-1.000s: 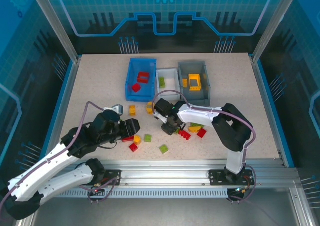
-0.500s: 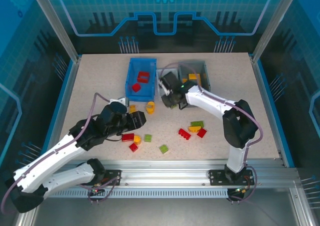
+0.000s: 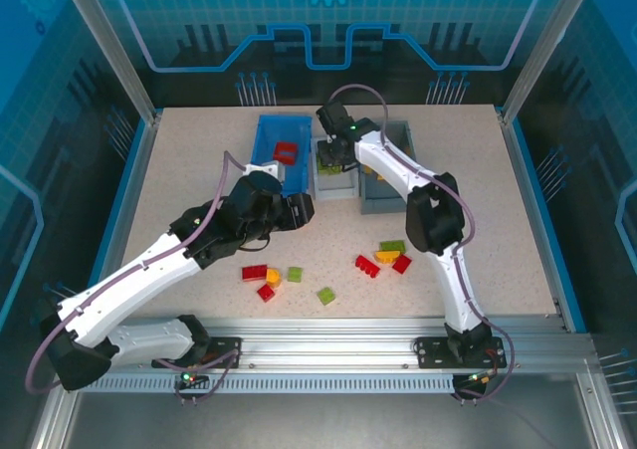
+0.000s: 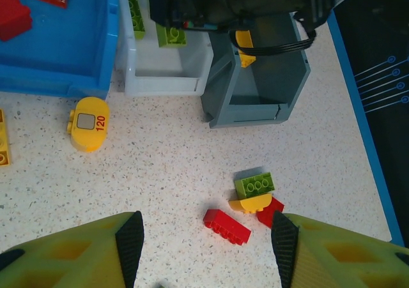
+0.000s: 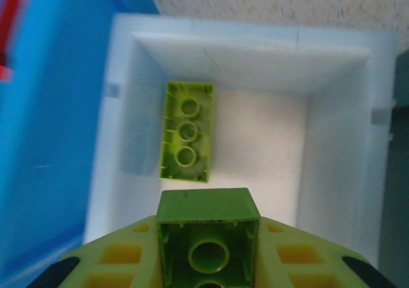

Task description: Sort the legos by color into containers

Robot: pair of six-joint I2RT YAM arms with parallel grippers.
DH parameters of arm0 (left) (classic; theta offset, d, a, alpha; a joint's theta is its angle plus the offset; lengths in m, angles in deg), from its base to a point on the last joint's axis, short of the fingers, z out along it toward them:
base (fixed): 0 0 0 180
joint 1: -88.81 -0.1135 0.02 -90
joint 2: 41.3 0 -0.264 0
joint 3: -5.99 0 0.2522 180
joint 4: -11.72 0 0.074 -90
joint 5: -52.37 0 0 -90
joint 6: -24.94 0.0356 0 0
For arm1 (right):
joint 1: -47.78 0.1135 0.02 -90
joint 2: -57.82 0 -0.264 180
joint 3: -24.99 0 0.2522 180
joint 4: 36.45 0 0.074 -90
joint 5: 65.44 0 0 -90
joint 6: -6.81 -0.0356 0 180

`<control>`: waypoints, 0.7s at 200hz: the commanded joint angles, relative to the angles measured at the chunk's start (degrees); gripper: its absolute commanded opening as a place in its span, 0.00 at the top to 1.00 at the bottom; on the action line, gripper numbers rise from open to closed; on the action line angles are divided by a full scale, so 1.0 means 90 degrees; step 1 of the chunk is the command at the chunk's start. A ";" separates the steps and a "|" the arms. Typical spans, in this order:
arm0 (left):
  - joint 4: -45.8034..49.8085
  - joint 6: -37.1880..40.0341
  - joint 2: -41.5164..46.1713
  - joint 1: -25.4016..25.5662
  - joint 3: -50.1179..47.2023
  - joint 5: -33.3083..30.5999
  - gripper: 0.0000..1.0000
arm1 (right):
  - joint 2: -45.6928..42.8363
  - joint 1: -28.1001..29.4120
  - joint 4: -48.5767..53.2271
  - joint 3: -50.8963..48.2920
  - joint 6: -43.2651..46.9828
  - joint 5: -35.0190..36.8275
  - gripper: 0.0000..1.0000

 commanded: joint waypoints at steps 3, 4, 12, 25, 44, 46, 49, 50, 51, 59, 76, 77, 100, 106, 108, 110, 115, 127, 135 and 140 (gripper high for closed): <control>-0.0115 0.0166 -0.0016 0.0025 0.0128 -0.0138 0.41 | 0.0312 0.0041 0.0633 0.0438 -0.0356 0.0242 0.69; -0.0118 0.0162 -0.0014 0.0026 0.0125 -0.0137 0.41 | 0.0325 0.0043 0.0640 0.0448 -0.0361 0.0239 0.69; -0.0099 0.0157 0.0004 0.0032 0.0106 -0.0151 0.41 | 0.0384 0.0050 0.0721 0.0541 -0.0408 0.0263 0.66; -0.0059 0.0167 0.0018 0.0028 0.0078 -0.0183 0.41 | 0.0384 0.0093 0.0750 0.0587 -0.0413 0.0247 0.59; 0.0044 0.0168 0.0026 0.0020 0.0078 -0.0216 0.41 | 0.0192 0.0188 0.0671 0.0511 -0.0351 0.0318 0.49; 0.0052 0.0172 0.0017 0.0031 0.0077 -0.0223 0.41 | 0.0168 0.0199 0.0658 0.0502 -0.0347 0.0327 0.48; 0.0062 0.0169 0.0017 0.0022 0.0082 -0.0232 0.41 | 0.0126 0.0218 0.0649 0.0490 -0.0349 0.0335 0.47; 0.0074 0.0173 0.0017 0.0025 0.0083 -0.0233 0.41 | 0.0110 0.0220 0.0648 0.0484 -0.0347 0.0335 0.47; 0.0079 0.0175 0.0012 0.0026 0.0083 -0.0234 0.41 | 0.0093 0.0226 0.0643 0.0482 -0.0341 0.0339 0.46; 0.0118 0.0160 0.0010 0.0028 0.0077 -0.0240 0.41 | -0.0011 0.0254 0.0639 0.0462 -0.0347 0.0369 0.45; 0.0295 0.0086 -0.0002 0.0025 0.0110 -0.0320 0.41 | -0.0330 0.0288 0.0638 0.0417 -0.0381 0.0473 0.45; 0.0312 0.0078 -0.0002 0.0022 0.0112 -0.0321 0.41 | -0.0352 0.0289 0.0638 0.0409 -0.0383 0.0486 0.45; 0.0844 -0.0185 -0.0014 0.0018 0.0154 -0.0535 0.42 | -0.1011 0.0377 0.0420 0.0028 -0.0324 0.0659 0.50; 0.1012 -0.0292 -0.0003 0.0010 0.0145 -0.0596 0.42 | -0.1248 0.0422 0.0259 -0.0170 -0.0264 0.0706 0.51; 0.1088 -0.0360 -0.0003 0.0006 0.0143 -0.0610 0.42 | -0.1347 0.0443 0.0204 -0.0240 -0.0245 0.0712 0.51; 0.1168 -0.0414 0.0000 -0.0007 0.0135 -0.0629 0.42 | -0.1428 0.0460 0.0141 -0.0309 -0.0215 0.0721 0.51; 0.1318 -0.0525 0.0013 -0.0017 0.0094 -0.0658 0.42 | -0.1659 0.0515 -0.0025 -0.0553 -0.0139 0.0739 0.52; 0.1608 -0.0852 0.0114 -0.0119 -0.0047 -0.0610 0.42 | -0.2297 0.0670 -0.0498 -0.1217 0.0066 0.0782 0.52; 0.1753 -0.1073 0.0208 -0.0205 -0.0224 -0.0524 0.42 | -0.2773 0.0801 -0.0930 -0.1801 0.0258 0.0692 0.52; 0.1857 -0.1235 0.0271 -0.0293 -0.0336 -0.0446 0.42 | -0.3102 0.0876 -0.1290 -0.2226 0.0384 0.0541 0.52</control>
